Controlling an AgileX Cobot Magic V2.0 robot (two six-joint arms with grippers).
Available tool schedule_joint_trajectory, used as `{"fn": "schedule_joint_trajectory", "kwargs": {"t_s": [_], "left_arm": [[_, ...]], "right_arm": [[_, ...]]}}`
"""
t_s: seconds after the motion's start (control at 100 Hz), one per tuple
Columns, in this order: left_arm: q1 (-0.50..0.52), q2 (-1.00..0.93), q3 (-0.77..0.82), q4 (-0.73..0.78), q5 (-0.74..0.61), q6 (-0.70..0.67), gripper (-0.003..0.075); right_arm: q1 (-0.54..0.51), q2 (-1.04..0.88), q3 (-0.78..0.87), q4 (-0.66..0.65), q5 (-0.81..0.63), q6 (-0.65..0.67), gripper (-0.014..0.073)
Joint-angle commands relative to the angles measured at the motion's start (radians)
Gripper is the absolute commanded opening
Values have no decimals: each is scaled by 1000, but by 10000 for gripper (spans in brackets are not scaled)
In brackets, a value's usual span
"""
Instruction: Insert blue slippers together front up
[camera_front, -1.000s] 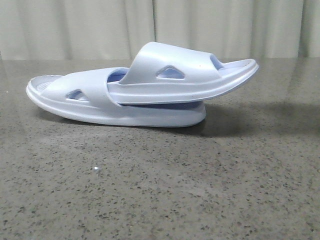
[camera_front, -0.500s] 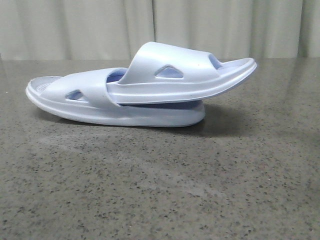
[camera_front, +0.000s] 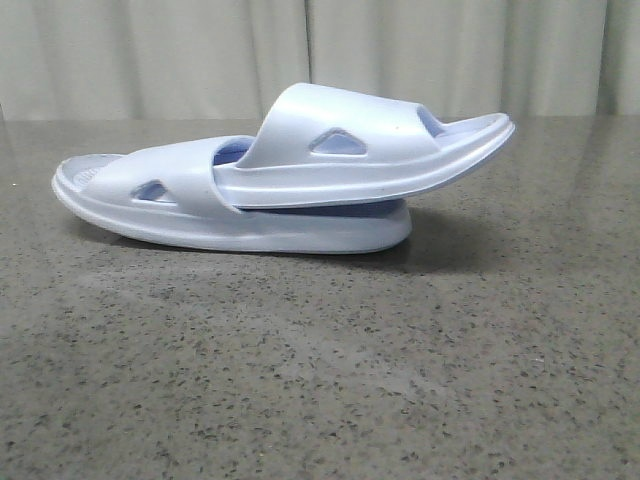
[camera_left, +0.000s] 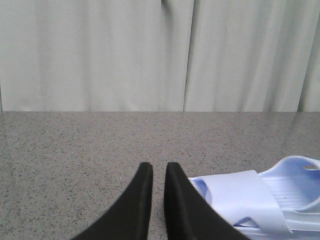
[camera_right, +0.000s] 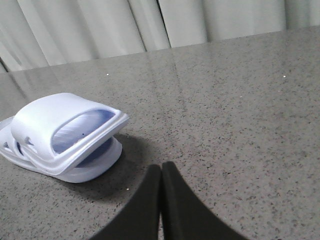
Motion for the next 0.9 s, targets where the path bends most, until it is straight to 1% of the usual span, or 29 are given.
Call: {"fn": "schedule_joint_trajectory", "kwargs": {"t_s": [0.0,0.7,0.82,0.87,0.89], "left_arm": [[-9,5,-27,-35,-1,2,15],[-9,5,-27,-33,-1,2,15],[-9,5,-21,-34,-30,0,15],[-9,5,-16,12,-57,-45,15],[-6,5,-16,46,-66,-99,15]], "right_arm": [[2,1,-26,9,-19,-11,-78],[2,1,-26,9,-19,-11,-78],[2,1,-26,9,-19,-11,-78],[2,1,-26,9,-19,-11,-78],[2,1,-26,9,-19,-11,-78]]}}
